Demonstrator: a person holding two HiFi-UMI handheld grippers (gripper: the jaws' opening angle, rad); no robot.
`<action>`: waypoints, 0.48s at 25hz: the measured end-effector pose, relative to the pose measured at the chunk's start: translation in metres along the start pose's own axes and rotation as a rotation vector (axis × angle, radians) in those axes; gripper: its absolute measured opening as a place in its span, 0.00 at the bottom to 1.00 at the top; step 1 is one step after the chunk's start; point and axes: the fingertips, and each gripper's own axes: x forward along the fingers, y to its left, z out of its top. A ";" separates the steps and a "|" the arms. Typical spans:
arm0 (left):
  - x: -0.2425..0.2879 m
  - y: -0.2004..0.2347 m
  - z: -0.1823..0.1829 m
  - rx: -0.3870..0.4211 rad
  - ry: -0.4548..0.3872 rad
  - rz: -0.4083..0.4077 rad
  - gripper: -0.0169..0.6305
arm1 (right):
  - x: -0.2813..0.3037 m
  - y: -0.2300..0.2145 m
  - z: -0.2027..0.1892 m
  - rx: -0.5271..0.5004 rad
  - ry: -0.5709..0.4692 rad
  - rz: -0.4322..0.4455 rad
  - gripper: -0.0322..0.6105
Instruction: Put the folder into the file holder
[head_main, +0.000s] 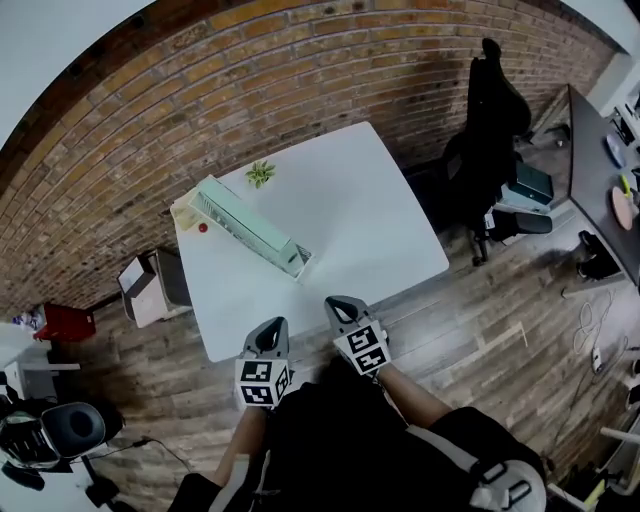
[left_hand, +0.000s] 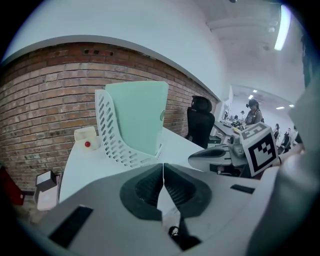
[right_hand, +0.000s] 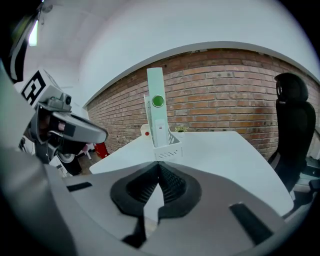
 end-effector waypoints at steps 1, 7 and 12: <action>-0.006 0.002 -0.002 0.001 -0.006 -0.006 0.06 | -0.001 0.007 0.001 -0.003 -0.004 -0.007 0.06; -0.044 0.004 -0.020 -0.006 -0.035 -0.072 0.06 | -0.011 0.064 0.003 -0.025 -0.012 -0.025 0.06; -0.075 0.009 -0.042 -0.027 -0.061 -0.107 0.06 | -0.030 0.103 -0.012 -0.023 0.013 -0.072 0.06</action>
